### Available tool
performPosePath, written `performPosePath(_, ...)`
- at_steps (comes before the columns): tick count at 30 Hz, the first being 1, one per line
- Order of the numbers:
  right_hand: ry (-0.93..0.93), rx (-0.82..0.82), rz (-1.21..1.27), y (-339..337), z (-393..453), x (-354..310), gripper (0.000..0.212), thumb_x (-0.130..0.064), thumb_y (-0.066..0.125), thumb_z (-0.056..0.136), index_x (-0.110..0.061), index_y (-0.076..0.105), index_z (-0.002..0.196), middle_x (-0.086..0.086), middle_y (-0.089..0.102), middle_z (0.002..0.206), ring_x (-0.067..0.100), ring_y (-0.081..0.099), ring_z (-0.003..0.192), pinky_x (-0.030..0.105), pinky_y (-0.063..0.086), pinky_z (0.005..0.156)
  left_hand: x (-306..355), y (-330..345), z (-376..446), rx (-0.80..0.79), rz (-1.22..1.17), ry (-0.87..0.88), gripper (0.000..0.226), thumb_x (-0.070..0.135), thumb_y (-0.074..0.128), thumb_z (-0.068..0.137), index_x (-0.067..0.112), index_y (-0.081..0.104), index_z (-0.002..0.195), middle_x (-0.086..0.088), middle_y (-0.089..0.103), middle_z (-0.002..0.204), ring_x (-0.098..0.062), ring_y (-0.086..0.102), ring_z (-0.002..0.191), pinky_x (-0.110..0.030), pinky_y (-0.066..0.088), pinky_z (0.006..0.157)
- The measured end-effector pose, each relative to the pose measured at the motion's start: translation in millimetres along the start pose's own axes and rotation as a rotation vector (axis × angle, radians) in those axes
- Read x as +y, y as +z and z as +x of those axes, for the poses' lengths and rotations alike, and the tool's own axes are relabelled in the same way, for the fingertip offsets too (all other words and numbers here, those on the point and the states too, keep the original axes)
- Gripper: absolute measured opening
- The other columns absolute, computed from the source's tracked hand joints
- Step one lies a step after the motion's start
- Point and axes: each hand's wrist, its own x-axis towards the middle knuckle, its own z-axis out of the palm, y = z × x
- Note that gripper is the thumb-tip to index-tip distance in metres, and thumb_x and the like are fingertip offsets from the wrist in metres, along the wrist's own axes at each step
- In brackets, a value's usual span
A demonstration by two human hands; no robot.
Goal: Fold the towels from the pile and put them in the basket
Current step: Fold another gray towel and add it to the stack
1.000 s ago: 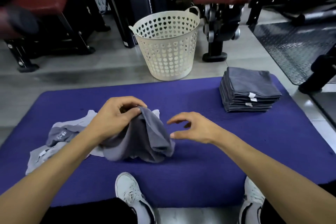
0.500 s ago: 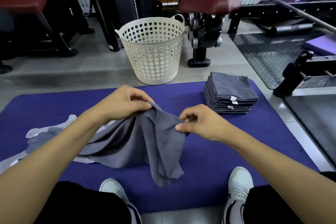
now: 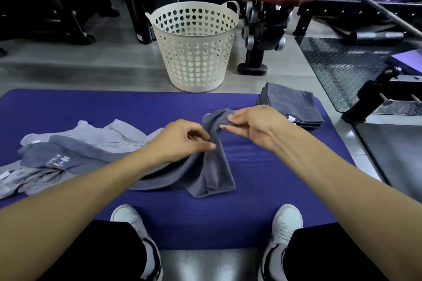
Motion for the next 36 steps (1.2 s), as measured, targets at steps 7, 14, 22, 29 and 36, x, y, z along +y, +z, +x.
performPosePath(7, 0.001, 0.067, 0.095, -3.6, -0.9, -3.9, 0.006, 0.013, 0.058, 0.09, 0.01, 0.062, 0.087, 0.021, 0.069, 0.093, 0.023, 0.073, 0.069, 0.02, 0.057, 0.056, -5.1, 23.1, 11.9, 0.246, 0.151, -0.07, 0.024, 0.034, 0.064, 0.09, 0.019, 0.066, 0.071, 0.005, 0.065, 0.067, -0.013, 0.06, 0.07, -0.03, 0.045, 0.065)
performPosePath(14, -0.142, 0.246, -0.081, -27.8, 0.8, -2.6, 0.024, 0.012, 0.054, 0.092, -0.007, 0.061, 0.08, 0.013, 0.062, 0.083, 0.019, 0.065, 0.063, 0.017, 0.054, 0.049, 2.4, 2.8, 13.6, 0.123, -0.154, 0.001, 0.014, 0.02, 0.06, 0.097, 0.011, 0.07, 0.092, -0.007, 0.073, 0.085, -0.01, 0.061, 0.074, -0.028, 0.048, 0.075)
performPosePath(22, -0.927, -0.029, -1.074, -20.3, -11.1, 15.9, 0.027, -0.027, 0.071, 0.085, -0.017, 0.069, 0.11, -0.005, 0.058, 0.105, 0.003, 0.055, 0.096, 0.01, 0.041, 0.089, 20.6, -28.1, 6.7, -0.061, -0.273, -0.028, 0.029, 0.02, 0.054, 0.1, 0.022, 0.072, 0.078, 0.008, 0.069, 0.077, -0.004, 0.059, 0.074, -0.023, 0.044, 0.077)
performPosePath(29, -1.004, -0.066, -1.147, -10.0, -8.8, 26.1, 0.015, -0.028, 0.072, 0.087, -0.014, 0.072, 0.09, -0.002, 0.059, 0.089, 0.011, 0.054, 0.078, 0.02, 0.041, 0.073, 21.7, -33.1, -3.1, -0.16, -0.216, -0.057, 0.027, 0.033, 0.061, 0.096, 0.012, 0.071, 0.081, 0.007, 0.064, 0.07, -0.004, 0.054, 0.066, -0.017, 0.042, 0.064)
performPosePath(36, -0.799, 0.231, -0.916, -12.9, -12.2, 8.8, 0.015, -0.019, 0.069, 0.083, -0.013, 0.07, 0.07, -0.012, 0.062, 0.063, -0.002, 0.056, 0.062, 0.006, 0.037, 0.056, 7.6, -19.7, 5.5, 0.023, 0.342, -0.041, 0.022, 0.032, 0.076, 0.074, 0.025, 0.055, 0.075, 0.011, 0.06, 0.073, -0.01, 0.056, 0.071, -0.025, 0.041, 0.059)
